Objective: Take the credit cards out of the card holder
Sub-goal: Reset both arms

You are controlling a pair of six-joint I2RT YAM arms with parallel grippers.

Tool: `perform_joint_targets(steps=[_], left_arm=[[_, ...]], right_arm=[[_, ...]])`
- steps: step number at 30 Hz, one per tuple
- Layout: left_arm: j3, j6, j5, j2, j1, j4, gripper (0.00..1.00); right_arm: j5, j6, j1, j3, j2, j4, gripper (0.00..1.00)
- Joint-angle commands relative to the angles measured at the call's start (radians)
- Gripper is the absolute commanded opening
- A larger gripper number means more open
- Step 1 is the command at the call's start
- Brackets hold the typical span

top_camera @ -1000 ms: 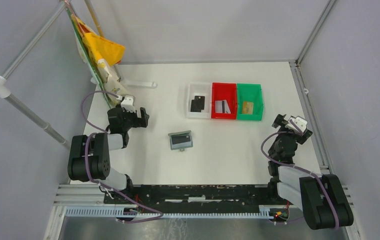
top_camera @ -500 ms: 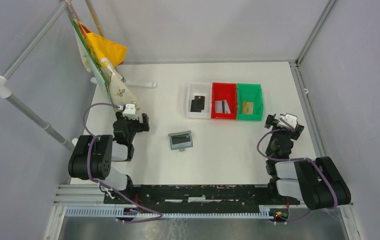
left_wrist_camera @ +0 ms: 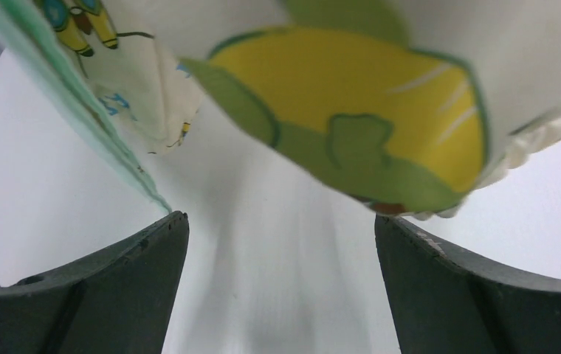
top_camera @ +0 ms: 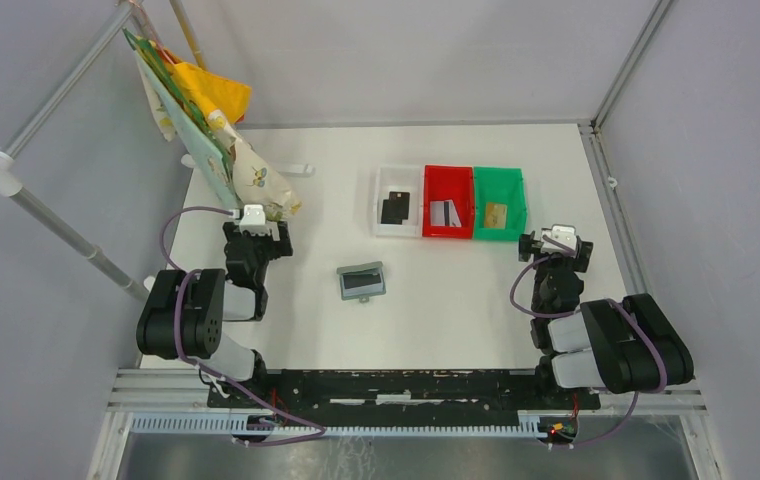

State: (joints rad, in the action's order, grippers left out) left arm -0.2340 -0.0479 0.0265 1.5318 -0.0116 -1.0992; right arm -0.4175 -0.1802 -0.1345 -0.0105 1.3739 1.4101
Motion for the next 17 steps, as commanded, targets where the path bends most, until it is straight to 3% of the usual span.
perform_joint_targets(steps=[1,17], left_arm=[[-0.027,0.045,0.064,0.009,-0.004,-0.043,1.0],[-0.03,0.045,0.066,0.011,-0.004,-0.039,1.0]], right_arm=[[0.031,0.002,0.01,0.113,-0.008,0.022,0.98],[0.032,0.002,0.01,0.113,-0.008,0.022,0.98]])
